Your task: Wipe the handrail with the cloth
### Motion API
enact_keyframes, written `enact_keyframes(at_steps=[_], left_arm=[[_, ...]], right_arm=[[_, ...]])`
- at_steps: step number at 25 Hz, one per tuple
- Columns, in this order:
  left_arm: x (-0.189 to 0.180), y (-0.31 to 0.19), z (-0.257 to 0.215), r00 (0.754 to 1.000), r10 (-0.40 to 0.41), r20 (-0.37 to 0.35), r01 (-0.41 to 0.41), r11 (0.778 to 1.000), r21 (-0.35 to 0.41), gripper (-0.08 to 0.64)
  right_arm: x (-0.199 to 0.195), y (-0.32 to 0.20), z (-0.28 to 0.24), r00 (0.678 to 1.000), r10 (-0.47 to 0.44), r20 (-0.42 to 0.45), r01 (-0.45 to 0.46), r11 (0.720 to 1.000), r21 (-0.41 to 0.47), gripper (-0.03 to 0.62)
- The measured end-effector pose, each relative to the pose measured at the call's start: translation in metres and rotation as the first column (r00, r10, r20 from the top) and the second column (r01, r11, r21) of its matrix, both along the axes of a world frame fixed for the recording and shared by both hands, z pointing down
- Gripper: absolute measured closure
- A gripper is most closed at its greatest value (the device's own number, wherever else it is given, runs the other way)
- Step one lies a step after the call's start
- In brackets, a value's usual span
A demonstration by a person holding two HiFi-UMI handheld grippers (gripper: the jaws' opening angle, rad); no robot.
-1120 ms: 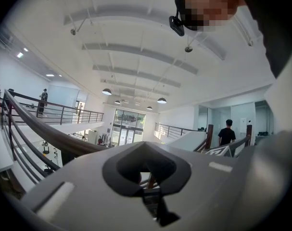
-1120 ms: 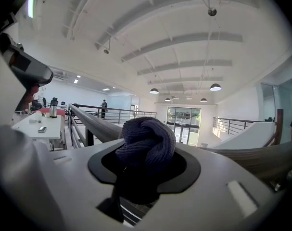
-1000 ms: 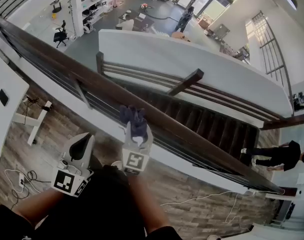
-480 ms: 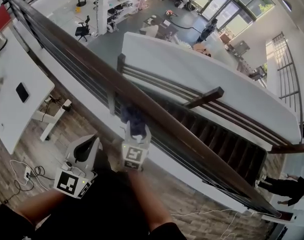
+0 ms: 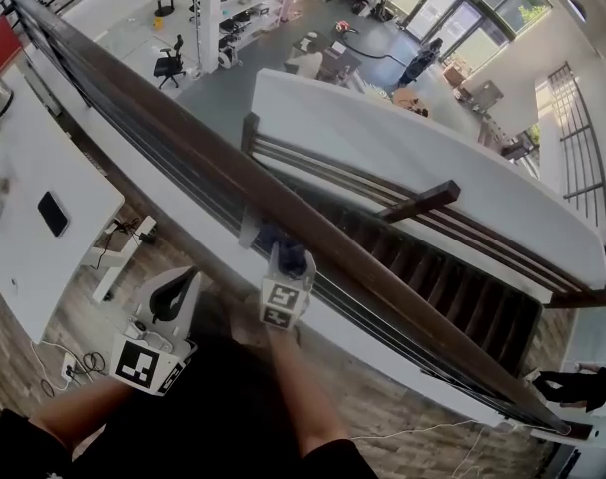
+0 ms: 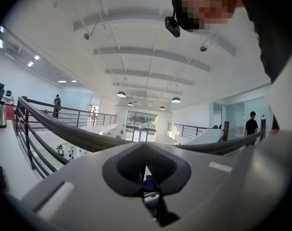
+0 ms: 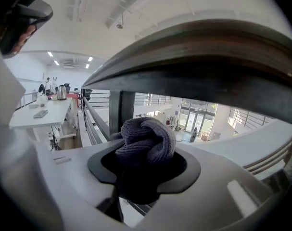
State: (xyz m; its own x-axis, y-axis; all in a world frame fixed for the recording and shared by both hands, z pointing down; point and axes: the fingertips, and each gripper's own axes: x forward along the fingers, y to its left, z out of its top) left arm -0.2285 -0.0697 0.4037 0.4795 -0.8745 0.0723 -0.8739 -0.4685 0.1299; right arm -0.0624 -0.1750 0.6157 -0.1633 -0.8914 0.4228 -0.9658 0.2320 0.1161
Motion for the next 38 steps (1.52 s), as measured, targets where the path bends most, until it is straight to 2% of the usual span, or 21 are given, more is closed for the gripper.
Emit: enact_keyframes(at_steps=[5, 12, 19, 29, 38], left_arm=[[-0.003, -0.014, 0.004, 0.999, 0.042, 0.0, -0.042, 0.999, 0.002, 0.56], [-0.006, -0.021, 0.015, 0.996, 0.09, -0.005, -0.091, 0.995, -0.035, 0.56], [-0.006, -0.02, 0.014, 0.994, 0.107, 0.006, -0.107, 0.994, -0.035, 0.56], [0.012, -0.015, 0.01, 0.992, 0.126, -0.007, -0.127, 0.991, -0.042, 0.56], [0.037, -0.008, 0.004, 0.989, 0.149, 0.001, -0.149, 0.988, -0.04, 0.56]], right_arm=[[0.007, 0.0, 0.033, 0.999, 0.035, -0.031, -0.037, 0.997, -0.068, 0.413], [-0.002, -0.003, 0.039, 0.998, 0.064, -0.002, -0.064, 0.995, -0.077, 0.413], [-0.001, -0.004, 0.045, 0.998, 0.059, -0.023, -0.06, 0.996, -0.071, 0.411], [0.013, 0.005, 0.048, 0.998, 0.06, -0.029, -0.063, 0.993, -0.095, 0.411], [0.041, 0.019, 0.048, 0.996, 0.09, -0.011, -0.091, 0.99, -0.111, 0.41]])
